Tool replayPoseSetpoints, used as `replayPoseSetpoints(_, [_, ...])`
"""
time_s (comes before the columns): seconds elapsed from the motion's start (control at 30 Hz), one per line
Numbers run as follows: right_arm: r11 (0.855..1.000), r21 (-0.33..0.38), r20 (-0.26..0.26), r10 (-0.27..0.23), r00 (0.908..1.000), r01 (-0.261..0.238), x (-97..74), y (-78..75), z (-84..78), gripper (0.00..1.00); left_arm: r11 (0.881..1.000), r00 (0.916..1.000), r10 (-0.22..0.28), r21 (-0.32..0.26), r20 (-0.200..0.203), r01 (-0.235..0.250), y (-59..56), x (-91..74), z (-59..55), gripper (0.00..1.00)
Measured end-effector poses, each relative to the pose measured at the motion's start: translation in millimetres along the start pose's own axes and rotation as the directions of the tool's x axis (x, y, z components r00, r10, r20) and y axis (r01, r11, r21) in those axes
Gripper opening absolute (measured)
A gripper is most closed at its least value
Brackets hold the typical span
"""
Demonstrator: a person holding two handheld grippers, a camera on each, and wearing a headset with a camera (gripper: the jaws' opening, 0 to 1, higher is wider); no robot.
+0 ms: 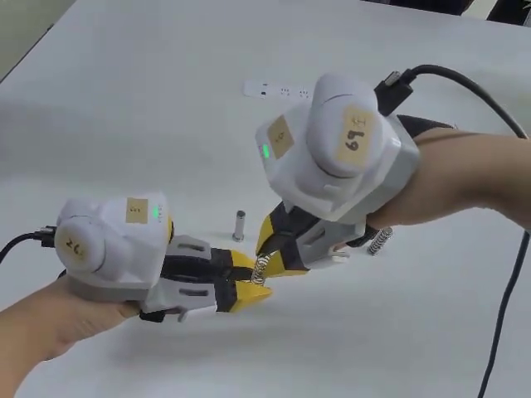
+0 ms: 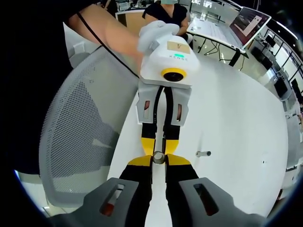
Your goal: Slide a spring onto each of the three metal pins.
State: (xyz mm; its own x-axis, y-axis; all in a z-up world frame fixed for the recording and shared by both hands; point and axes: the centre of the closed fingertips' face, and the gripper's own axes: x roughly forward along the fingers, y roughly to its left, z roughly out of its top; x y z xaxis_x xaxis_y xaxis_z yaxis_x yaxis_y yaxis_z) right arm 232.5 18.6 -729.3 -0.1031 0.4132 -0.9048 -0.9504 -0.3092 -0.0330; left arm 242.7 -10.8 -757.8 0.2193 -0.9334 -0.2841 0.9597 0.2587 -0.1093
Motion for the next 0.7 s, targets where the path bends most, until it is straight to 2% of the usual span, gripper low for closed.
replayPoseSetpoints(0.27, [1.000,0.008,0.011,-0.011,0.9999,0.011,-3.1,-5.2,1.4,0.07,1.000,0.9997,0.023,-0.010,0.009,-0.023,4.5,-1.0,3.2,0.03])
replayPoseSetpoints(0.4, [1.000,-0.002,0.003,-0.016,0.9999,0.016,-1.2,-7.3,1.7,0.07,0.999,0.9988,0.040,-0.014,0.028,-0.039,8.8,-2.0,8.1,0.10])
replayPoseSetpoints(0.47, [1.000,-0.012,0.000,-0.022,0.9998,0.022,-0.5,-8.4,1.6,0.07,0.999,0.9989,0.037,-0.017,0.028,-0.037,9.0,-1.9,9.1,0.10])
replayPoseSetpoints(0.7, [0.999,-0.007,-0.002,-0.032,0.9995,0.032,-1.1,-12.2,-1.4,0.07,0.998,0.9978,0.065,-0.004,0.012,-0.065,15.3,-5.7,4.0,0.19])
